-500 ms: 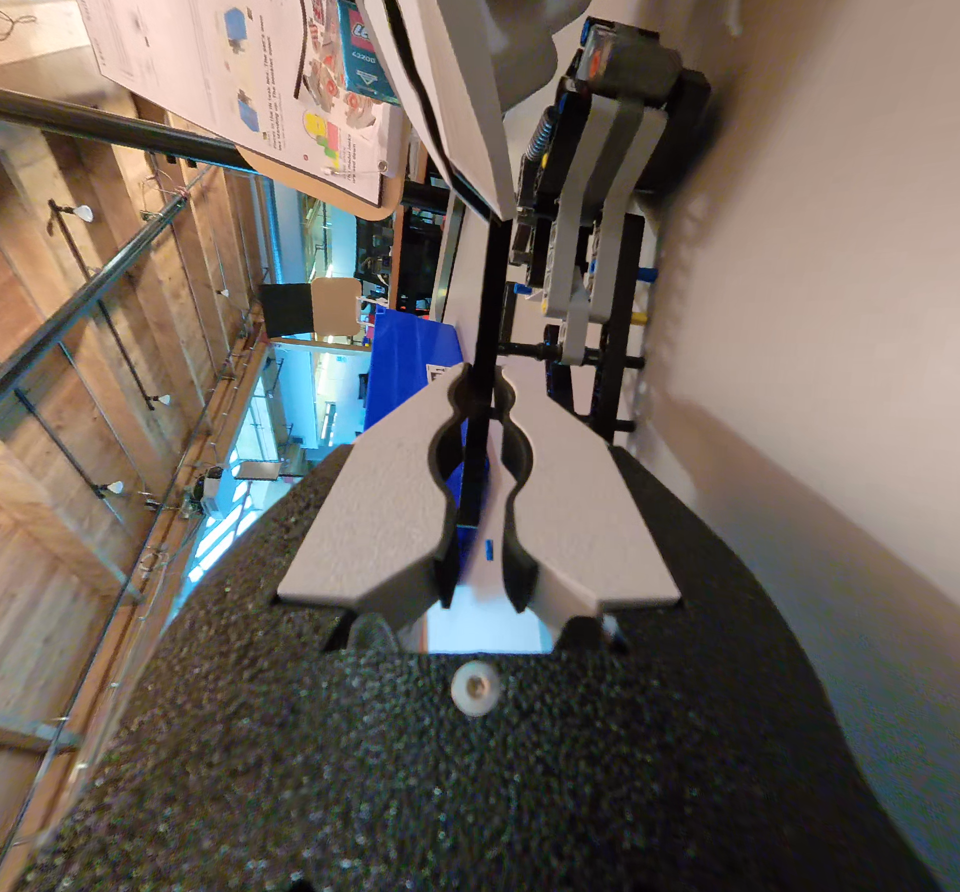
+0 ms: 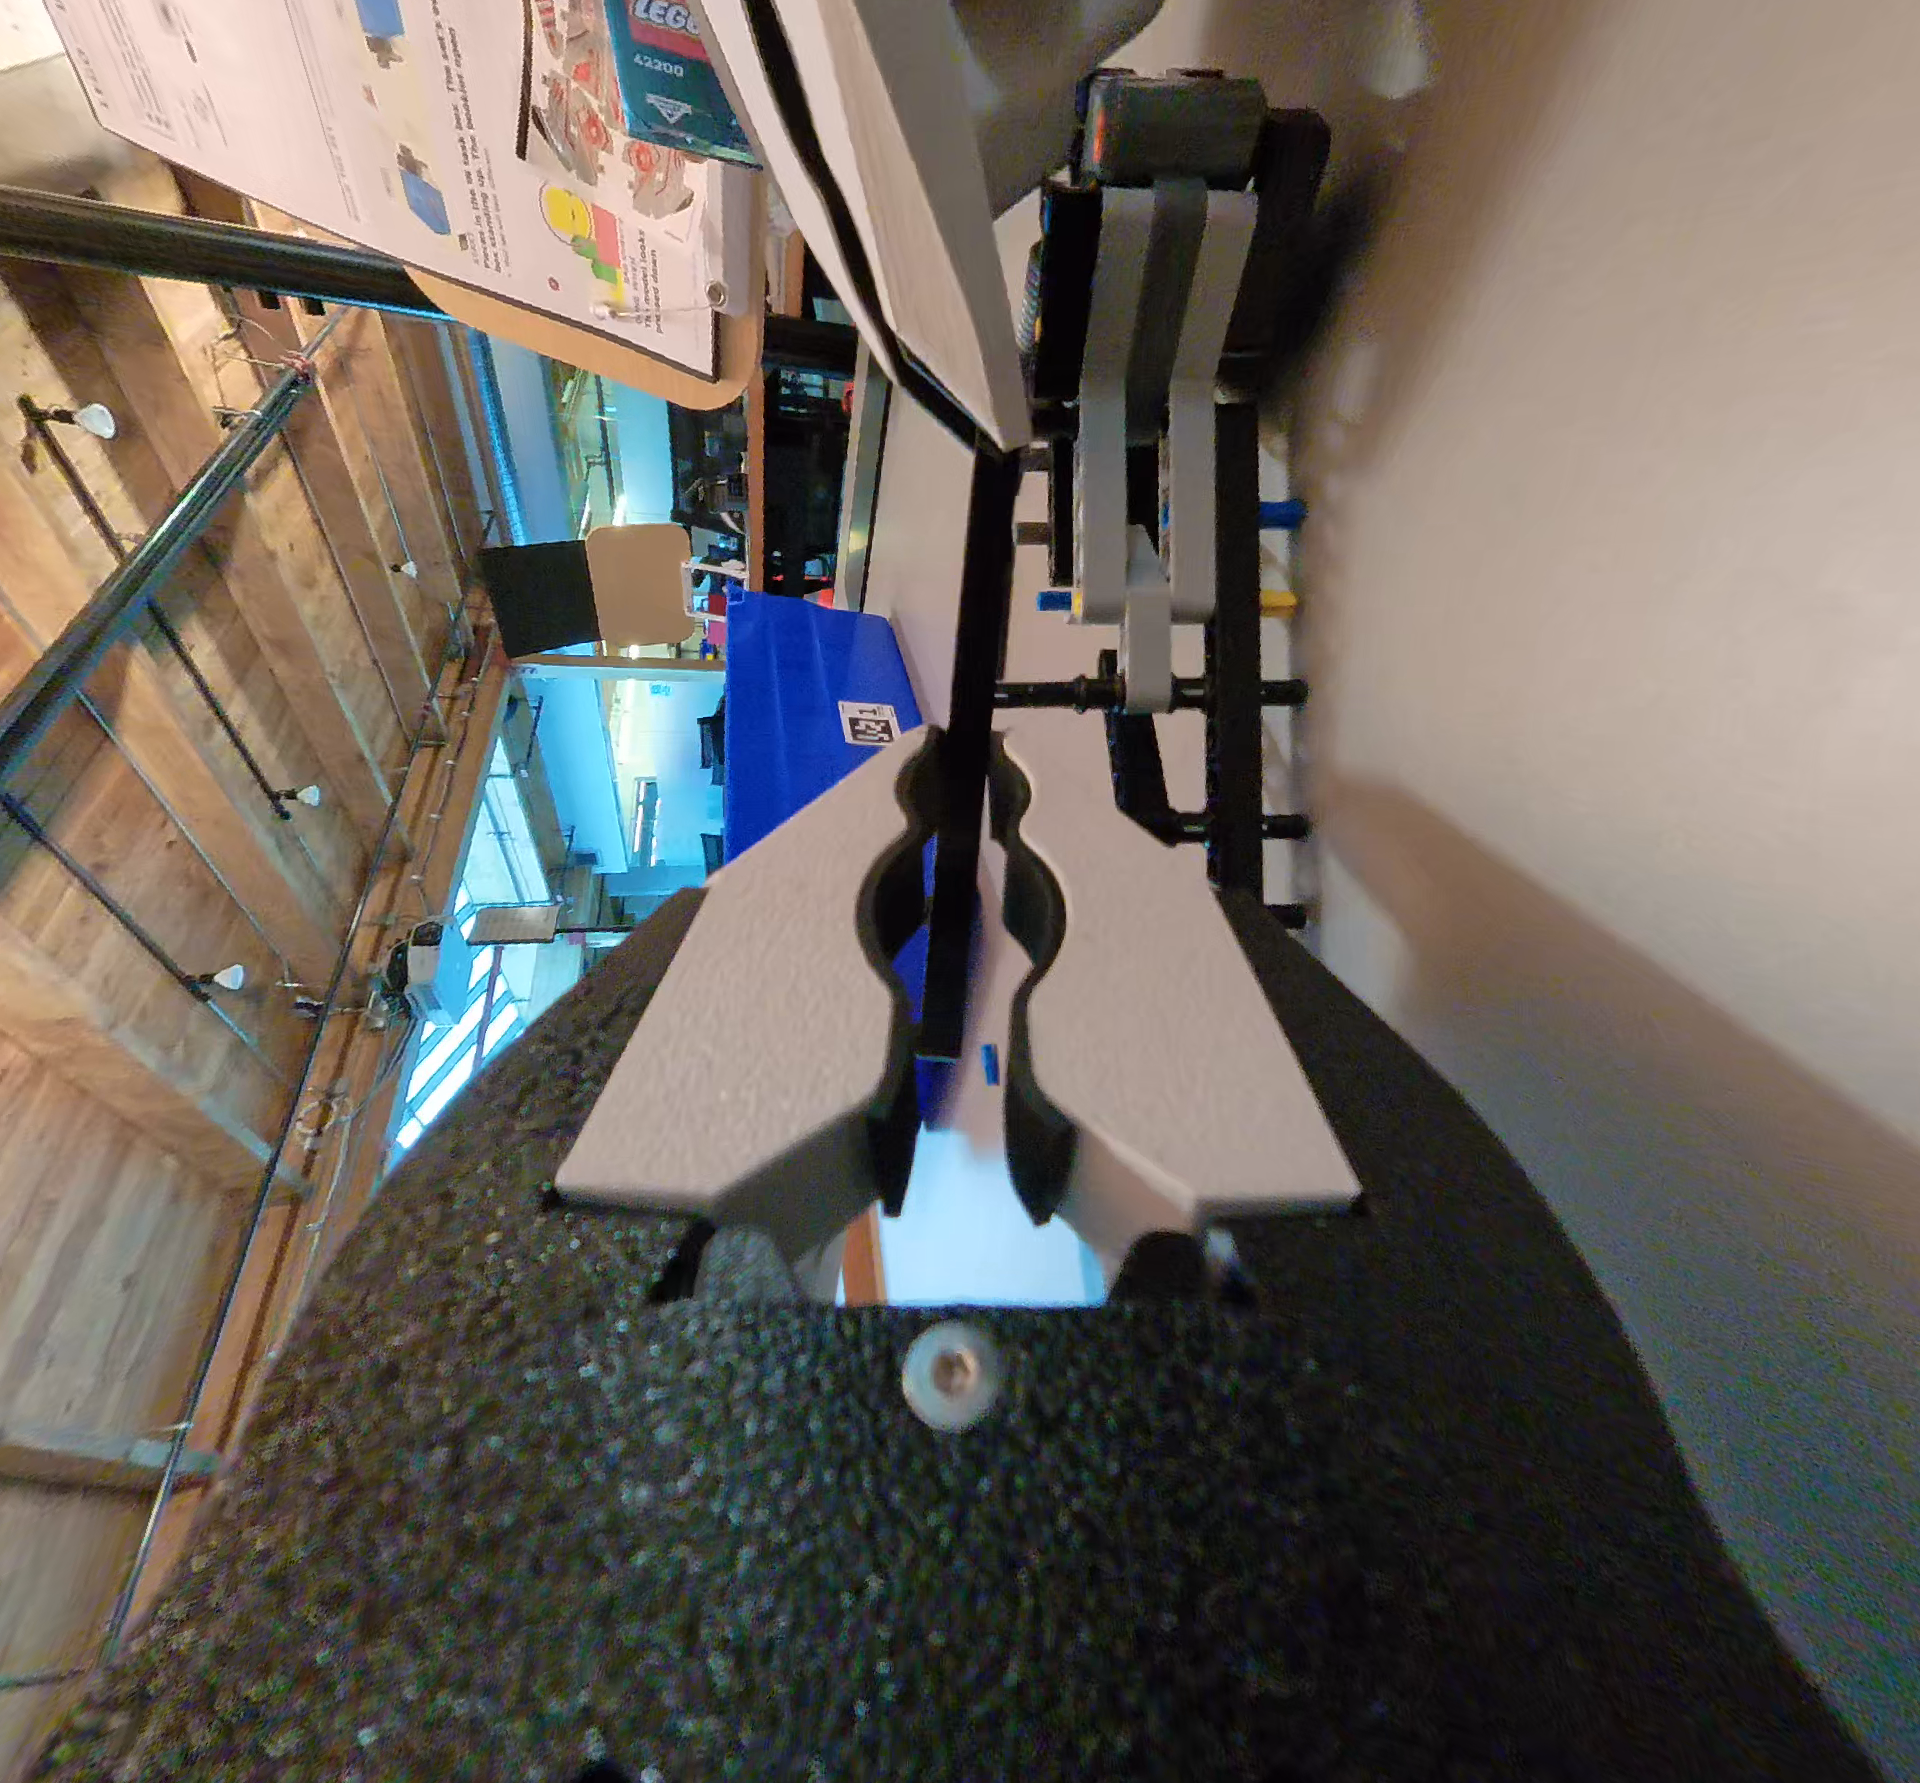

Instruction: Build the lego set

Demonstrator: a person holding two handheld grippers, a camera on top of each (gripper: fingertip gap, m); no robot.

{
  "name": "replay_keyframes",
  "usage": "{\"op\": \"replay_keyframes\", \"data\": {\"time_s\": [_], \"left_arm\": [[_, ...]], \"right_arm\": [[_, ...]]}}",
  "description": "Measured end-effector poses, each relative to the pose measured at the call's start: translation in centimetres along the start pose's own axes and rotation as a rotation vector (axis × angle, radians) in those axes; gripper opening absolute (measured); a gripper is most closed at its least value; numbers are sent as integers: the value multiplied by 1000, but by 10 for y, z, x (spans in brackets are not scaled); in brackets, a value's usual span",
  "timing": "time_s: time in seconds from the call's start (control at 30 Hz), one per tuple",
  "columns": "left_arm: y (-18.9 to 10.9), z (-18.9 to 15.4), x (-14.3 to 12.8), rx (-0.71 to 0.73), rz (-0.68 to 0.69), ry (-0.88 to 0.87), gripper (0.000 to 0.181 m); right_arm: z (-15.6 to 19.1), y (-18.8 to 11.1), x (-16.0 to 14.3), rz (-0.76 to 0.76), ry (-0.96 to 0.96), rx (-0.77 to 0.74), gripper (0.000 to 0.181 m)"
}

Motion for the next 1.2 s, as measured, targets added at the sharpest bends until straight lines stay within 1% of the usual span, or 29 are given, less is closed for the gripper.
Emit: {"op": "replay_keyframes", "data": {"time_s": [0.27,0.53,0.63,0.73,0.8,0.87,0.93,0.97,1.07,1.2], "left_arm": [[-2,1,3,-25,60,57,5],[-2,0,6,-37,82,119,5],[-1,0,7,-47,95,125,5],[-1,0,7,-46,102,149,5],[-1,-1,8,-49,104,151,5],[-1,-1,7,-51,104,160,5],[-1,-1,8,-52,103,166,5],[-1,-1,7,-51,101,166,5],[-1,-2,7,-43,84,163,5],[-2,-3,6,-27,72,184,5]], "right_arm": [[-4,-1,-3,-15,19,-8,6],[-5,-4,-2,-4,18,-40,7],[-5,-13,-1,8,17,-73,6],[-7,-28,4,-38,3,-124,5],[-5,-32,8,-63,9,-121,7],[-5,-27,6,-40,11,-115,12],[-4,-19,1,23,16,-102,18],[-4,-16,-1,45,16,-100,19],[-2,-10,-1,50,9,-82,10],[2,-8,-3,82,-5,-60,6]]}}
Point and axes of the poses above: each gripper's, where its closed fingertips meet, y out along the fingers, x out of its top, z = x × y across the jaws, the point moved 5 cm from there along -y, back along the fingers, and after that the axes turned 6 degrees about y, right-handed, at the moved point
